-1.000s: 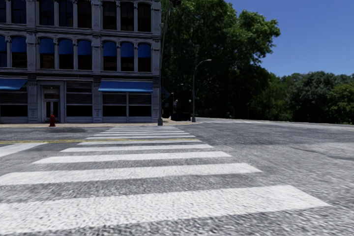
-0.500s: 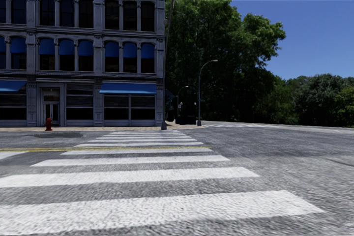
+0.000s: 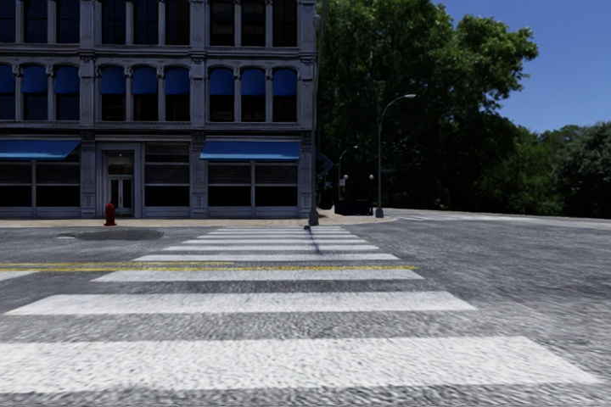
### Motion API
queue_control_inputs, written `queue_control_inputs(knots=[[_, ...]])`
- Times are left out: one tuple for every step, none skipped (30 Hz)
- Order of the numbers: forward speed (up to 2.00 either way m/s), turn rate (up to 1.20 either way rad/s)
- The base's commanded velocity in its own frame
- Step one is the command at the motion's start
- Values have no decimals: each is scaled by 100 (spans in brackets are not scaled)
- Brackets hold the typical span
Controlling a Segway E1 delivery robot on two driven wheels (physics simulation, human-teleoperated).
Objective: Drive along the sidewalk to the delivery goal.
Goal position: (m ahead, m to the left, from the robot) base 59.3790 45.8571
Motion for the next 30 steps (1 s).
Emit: queue_control_inputs(knots=[[200, 0], [200, 0], [200, 0], [200, 0], [200, 0], [200, 0], [200, 0], [200, 0], [200, 0], [200, 0], [200, 0], [200, 0], [200, 0], [200, 0], [200, 0], [200, 0], [200, 0], [200, 0], [200, 0], [200, 0], [200, 0], [200, 0], [200, 0], [200, 0], [200, 0], [200, 0], [200, 0], [200, 0], [200, 0], [200, 0]])
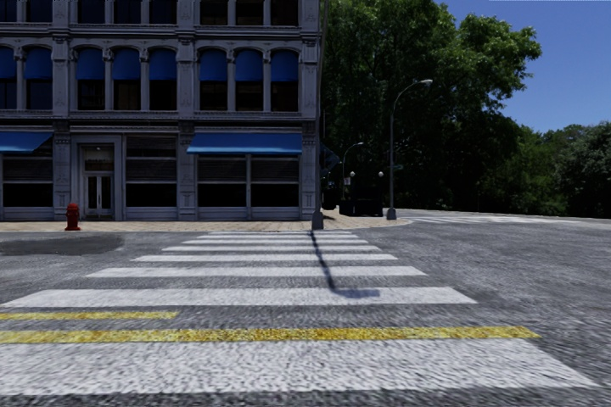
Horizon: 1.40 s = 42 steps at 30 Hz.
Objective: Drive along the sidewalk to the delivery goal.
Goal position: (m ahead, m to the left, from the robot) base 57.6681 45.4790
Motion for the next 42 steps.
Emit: queue_control_inputs(knots=[[200, 0], [200, 0], [200, 0], [200, 0], [200, 0], [200, 0], [200, 0], [200, 0], [200, 0], [200, 0], [200, 0], [200, 0], [200, 0], [200, 0], [200, 0], [200, 0], [200, 0], [200, 0], [200, 0], [200, 0], [200, 0], [200, 0], [200, 0], [200, 0], [200, 0], [200, 0], [200, 0], [200, 0], [200, 0], [200, 0], [200, 0], [200, 0], [200, 0], [200, 0], [200, 0], [200, 0], [200, 0], [200, 0], [200, 0], [200, 0], [200, 0], [200, 0]])
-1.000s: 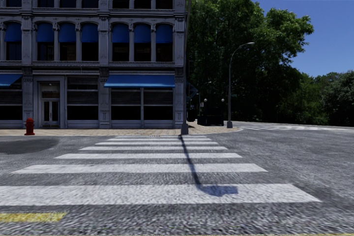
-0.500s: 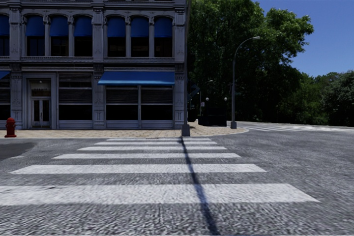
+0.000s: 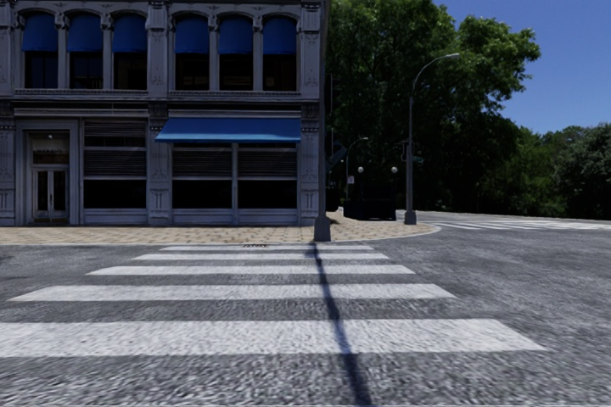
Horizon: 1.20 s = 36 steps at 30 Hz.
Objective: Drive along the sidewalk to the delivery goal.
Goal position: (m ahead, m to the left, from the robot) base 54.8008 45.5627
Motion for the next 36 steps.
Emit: queue_control_inputs(knots=[[200, 0], [200, 0], [200, 0], [200, 0], [200, 0], [200, 0], [200, 0], [200, 0], [200, 4], [200, 4], [200, 15], [200, 20], [200, 27], [200, 42], [200, 51], [200, 51], [200, 53], [200, 52], [200, 9], [200, 1], [200, 1], [200, 0], [200, 0], [200, 0], [200, 0], [200, 0], [200, 0], [200, 0], [200, 0], [200, 0], [200, 0], [200, 0], [200, 0], [200, 0], [200, 0], [200, 0]])
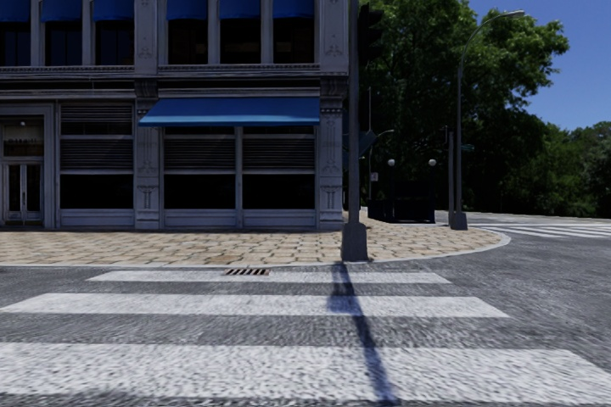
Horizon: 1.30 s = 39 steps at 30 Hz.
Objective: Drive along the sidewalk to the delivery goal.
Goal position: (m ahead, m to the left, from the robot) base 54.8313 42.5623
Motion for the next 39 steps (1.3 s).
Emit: queue_control_inputs(knots=[[200, 0], [200, 0], [200, 0], [200, 7], [200, 50], [200, 64], [200, 69], [200, 70], [200, 70], [200, 70], [200, 27], [200, 9], [200, 9], [200, 3], [200, 1], [200, 1], [200, 0], [200, 0], [200, 0], [200, 0], [200, 0], [200, 0], [200, 0], [200, 0], [200, 0], [199, 0], [187, 0], [175, 0], [169, 0], [165, 0], [160, 0], [158, 0], [156, 0], [156, 0], [155, 0], [155, 0], [155, 0], [155, 0], [155, 0]])
